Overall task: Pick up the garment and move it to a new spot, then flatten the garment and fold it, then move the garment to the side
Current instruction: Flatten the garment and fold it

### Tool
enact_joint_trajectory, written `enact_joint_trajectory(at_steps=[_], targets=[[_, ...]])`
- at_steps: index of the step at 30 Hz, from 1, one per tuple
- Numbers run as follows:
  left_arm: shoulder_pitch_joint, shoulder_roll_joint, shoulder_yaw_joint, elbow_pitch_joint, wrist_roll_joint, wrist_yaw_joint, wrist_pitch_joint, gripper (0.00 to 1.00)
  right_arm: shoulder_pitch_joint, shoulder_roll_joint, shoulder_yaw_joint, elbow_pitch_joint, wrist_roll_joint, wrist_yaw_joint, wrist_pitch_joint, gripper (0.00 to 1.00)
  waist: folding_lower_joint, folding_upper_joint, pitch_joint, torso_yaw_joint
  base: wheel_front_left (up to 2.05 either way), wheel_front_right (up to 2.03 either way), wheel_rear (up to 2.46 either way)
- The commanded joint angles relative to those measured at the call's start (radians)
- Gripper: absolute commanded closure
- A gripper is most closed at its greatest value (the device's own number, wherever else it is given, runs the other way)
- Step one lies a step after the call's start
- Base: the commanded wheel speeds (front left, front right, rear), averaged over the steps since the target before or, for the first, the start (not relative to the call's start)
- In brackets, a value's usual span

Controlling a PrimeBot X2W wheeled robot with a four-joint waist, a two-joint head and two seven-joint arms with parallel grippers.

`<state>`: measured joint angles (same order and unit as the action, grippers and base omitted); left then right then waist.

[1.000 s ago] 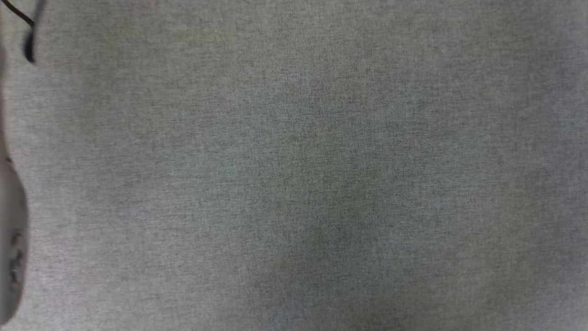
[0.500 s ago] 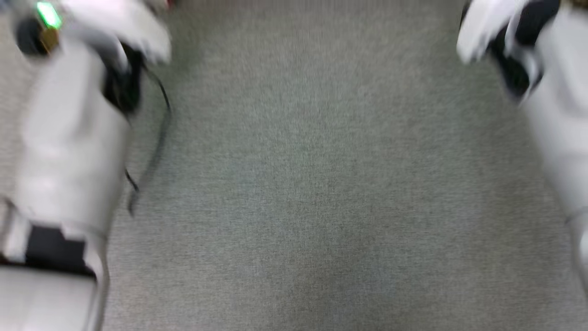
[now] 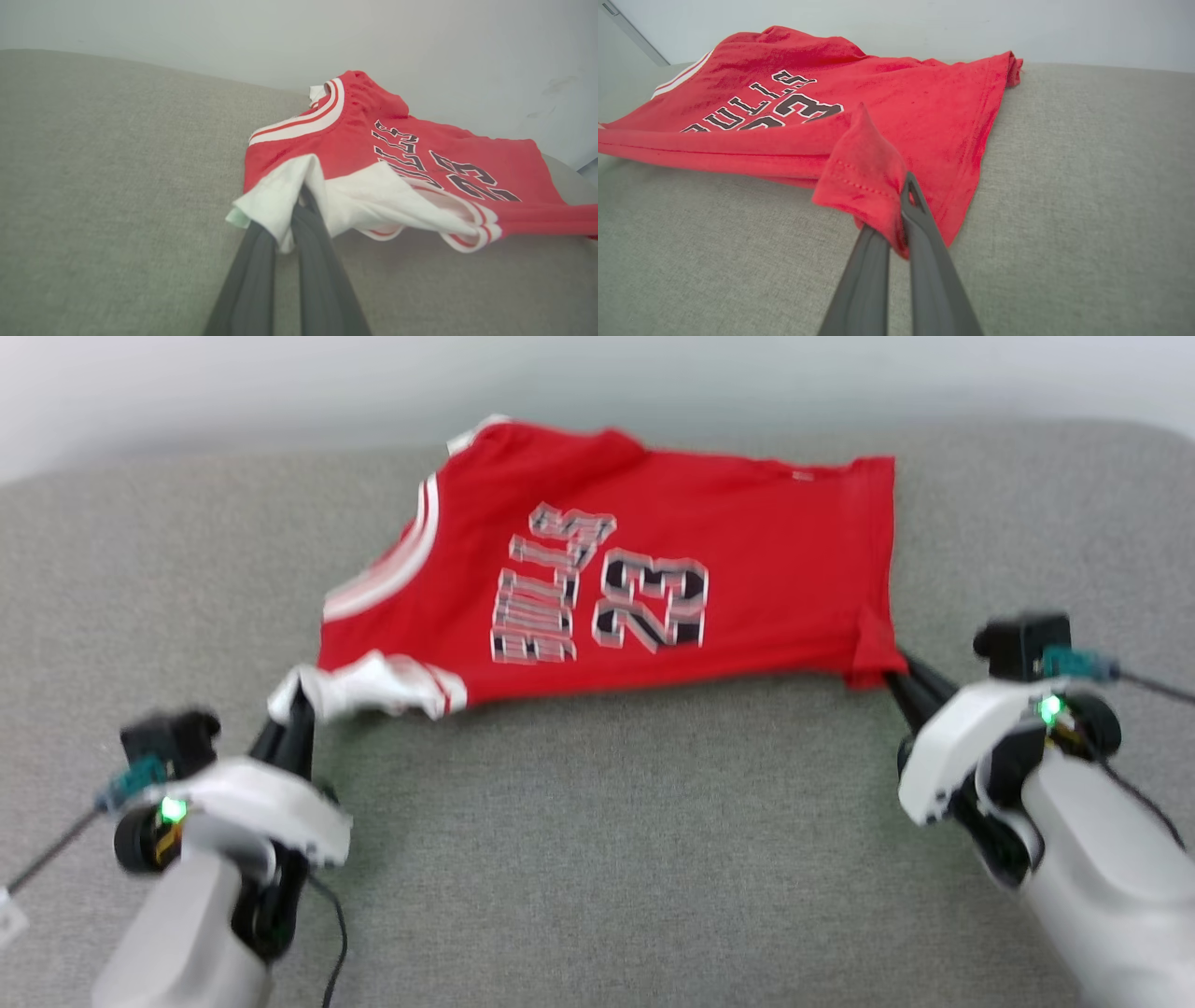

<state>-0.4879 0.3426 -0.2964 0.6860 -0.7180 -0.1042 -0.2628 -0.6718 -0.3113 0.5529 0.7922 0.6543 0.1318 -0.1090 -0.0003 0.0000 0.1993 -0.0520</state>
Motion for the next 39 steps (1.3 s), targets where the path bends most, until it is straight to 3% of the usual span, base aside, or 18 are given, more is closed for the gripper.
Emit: enact_joint_trajectory(at_steps=[1,4,11,17,21,24,29,39], targets=[[0.021,0.017,0.006,-0.006,-0.002,0.01,-0.001,1.0,0.022,-0.018,-0.005,-0.005,0.005,-0.002,-0.005,1.0,0.0003,0.0,-0.055,0.002,0.0,0.0,0.0],[0.15,0.036,0.02,-0.112,-0.015,0.056,0.012,1.0,0.134,-0.042,-0.021,-0.079,0.013,-0.002,0.004,1.0,0.0003,0.0,-0.093,0.005,0.0,0.0,0.0],[0.463,0.084,0.057,-0.454,-0.051,0.221,0.112,1.0,0.386,-0.088,-0.108,-0.276,-0.025,-0.002,0.074,1.0,0.0003,0.0,-0.154,0.014,0.0,0.0,0.0],[0.672,0.117,0.07,-0.743,-0.062,0.361,0.215,1.0,0.593,-0.078,-0.247,-0.47,-0.088,-0.002,0.202,1.0,0.0003,0.0,-0.184,0.025,0.0,0.0,0.0],[0.748,0.142,0.077,-0.886,-0.062,0.422,0.269,1.0,0.705,-0.047,-0.35,-0.623,-0.144,-0.002,0.315,1.0,0.0003,0.0,-0.184,0.029,0.0,0.0,0.0],[0.737,0.153,0.073,-0.941,-0.054,0.432,0.29,1.0,0.751,-0.012,-0.406,-0.718,-0.183,-0.002,0.402,1.0,0.0003,0.0,-0.173,0.03,0.0,0.0,0.0],[0.631,0.153,0.055,-0.91,-0.057,0.386,0.305,1.0,0.721,0.021,-0.447,-0.783,-0.229,-0.002,0.512,1.0,0.0003,0.0,-0.133,0.022,0.0,0.0,0.0],[0.358,0.105,0.012,-0.634,-0.077,0.268,0.304,1.0,0.516,0.053,-0.41,-0.649,-0.267,-0.002,0.561,1.0,0.0003,0.0,0.013,0.006,0.0,0.0,0.0]])
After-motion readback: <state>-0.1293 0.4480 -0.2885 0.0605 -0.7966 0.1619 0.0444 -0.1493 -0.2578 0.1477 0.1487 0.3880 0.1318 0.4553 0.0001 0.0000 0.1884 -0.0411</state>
